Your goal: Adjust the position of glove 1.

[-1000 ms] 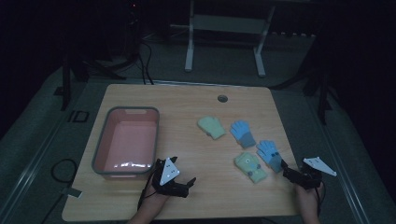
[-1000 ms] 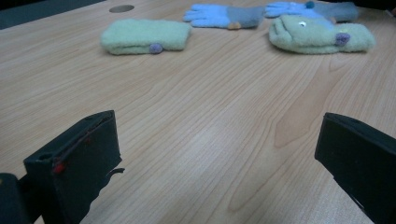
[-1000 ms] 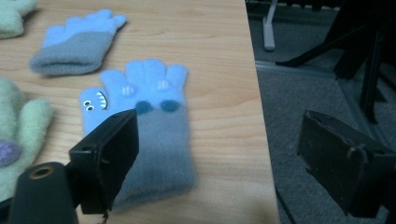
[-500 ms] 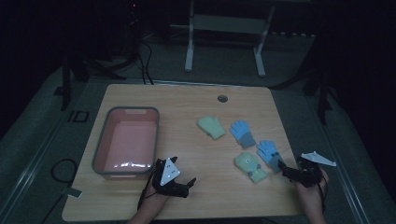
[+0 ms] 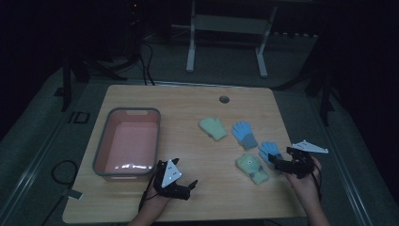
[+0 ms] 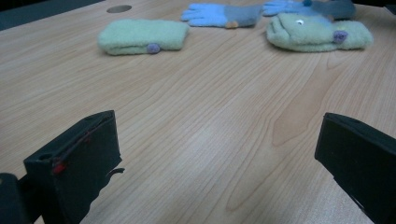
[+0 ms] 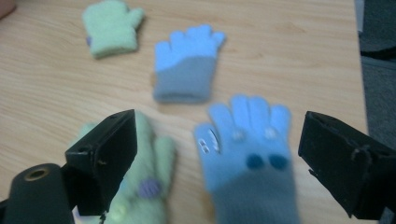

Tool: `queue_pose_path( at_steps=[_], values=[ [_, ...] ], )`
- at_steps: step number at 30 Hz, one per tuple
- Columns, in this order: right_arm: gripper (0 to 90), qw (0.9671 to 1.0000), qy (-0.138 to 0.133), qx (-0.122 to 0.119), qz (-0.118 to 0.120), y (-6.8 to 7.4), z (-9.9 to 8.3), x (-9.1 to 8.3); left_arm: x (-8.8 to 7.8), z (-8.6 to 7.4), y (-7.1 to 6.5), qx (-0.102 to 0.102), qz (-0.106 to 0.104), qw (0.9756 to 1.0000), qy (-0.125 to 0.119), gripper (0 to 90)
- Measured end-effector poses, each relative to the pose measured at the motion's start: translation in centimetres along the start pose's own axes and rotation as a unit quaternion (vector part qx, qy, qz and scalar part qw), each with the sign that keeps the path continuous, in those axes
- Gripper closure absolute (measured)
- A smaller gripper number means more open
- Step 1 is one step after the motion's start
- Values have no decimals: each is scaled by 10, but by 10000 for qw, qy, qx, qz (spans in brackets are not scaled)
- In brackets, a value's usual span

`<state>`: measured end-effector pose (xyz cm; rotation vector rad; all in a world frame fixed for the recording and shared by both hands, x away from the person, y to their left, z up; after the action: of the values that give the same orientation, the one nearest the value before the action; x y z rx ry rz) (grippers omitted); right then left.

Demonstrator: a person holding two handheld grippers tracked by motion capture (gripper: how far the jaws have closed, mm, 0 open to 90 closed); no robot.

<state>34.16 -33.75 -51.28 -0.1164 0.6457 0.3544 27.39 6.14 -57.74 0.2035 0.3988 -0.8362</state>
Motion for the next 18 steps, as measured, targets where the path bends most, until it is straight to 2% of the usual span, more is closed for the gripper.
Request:
queue_pose_path(
  at_steps=[4,11,18],
  values=[
    [121,9998,5,-177,104,9,13,8,0,0,0,4,-2,10000,0,3],
    [143,9994,31,-233,247,17,30,22,0,0,0,24,-4,10000,6,3],
    [193,9982,119,-417,410,28,40,35,0,0,0,12,-18,10000,4,3]
  ],
)
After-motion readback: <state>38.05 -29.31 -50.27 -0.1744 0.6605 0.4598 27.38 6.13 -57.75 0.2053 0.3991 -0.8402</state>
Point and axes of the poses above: each handheld gripper's, and its own axes: x roughly forward along the jaws, z roughly out of its top, y roughly to its left, the point moved 3 cm from there along x, roughly forward along the jaws, and after that the axes turned 4 degrees about -z, right-handed, at the moved point
